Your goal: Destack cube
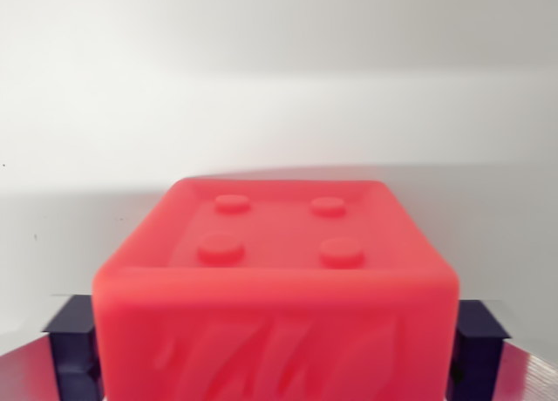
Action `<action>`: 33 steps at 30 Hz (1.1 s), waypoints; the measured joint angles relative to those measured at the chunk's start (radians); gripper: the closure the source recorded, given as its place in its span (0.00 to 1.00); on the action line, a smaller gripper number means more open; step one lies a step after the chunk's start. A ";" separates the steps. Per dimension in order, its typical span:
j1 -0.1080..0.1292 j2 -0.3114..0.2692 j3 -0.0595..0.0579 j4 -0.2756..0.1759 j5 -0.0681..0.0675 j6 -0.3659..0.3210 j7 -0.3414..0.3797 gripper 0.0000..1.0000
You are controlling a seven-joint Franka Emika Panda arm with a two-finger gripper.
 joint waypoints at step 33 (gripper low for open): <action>0.014 -0.062 -0.015 -0.016 -0.003 -0.043 0.003 0.00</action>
